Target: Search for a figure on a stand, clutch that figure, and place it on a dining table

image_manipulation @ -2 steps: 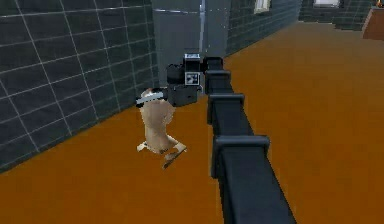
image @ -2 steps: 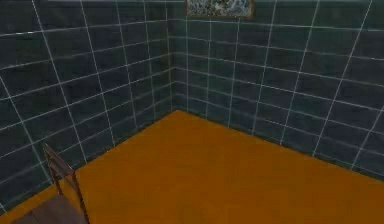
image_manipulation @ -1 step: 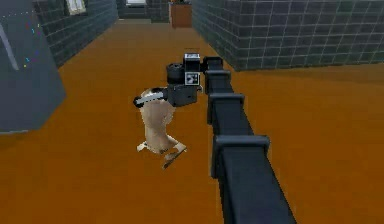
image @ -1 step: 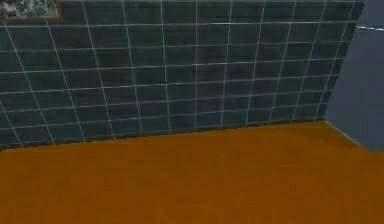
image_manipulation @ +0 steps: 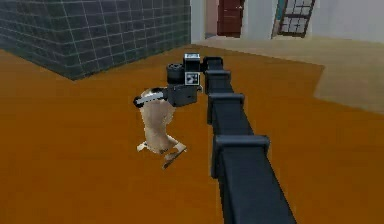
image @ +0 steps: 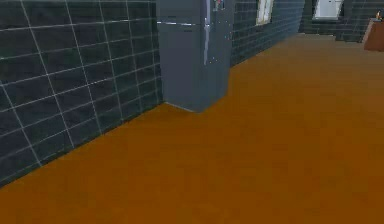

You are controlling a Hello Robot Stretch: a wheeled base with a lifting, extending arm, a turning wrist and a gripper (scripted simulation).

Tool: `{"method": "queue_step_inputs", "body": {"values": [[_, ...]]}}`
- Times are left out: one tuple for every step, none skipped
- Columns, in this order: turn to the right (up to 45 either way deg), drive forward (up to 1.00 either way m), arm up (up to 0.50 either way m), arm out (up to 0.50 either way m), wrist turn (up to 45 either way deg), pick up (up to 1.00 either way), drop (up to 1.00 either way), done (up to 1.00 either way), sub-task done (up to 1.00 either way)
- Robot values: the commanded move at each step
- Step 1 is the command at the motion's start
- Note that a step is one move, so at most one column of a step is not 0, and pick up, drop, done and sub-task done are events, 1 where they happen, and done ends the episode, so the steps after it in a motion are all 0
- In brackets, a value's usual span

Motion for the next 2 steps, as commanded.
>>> {"method": "queue_step_inputs", "body": {"values": [[39.0,0.00,0.00,0.00,0.0,0.00,0.00,0.00,0.00],[-45.0,0.00,0.00,0.00,0.0,0.00,0.00,0.00,0.00]]}}
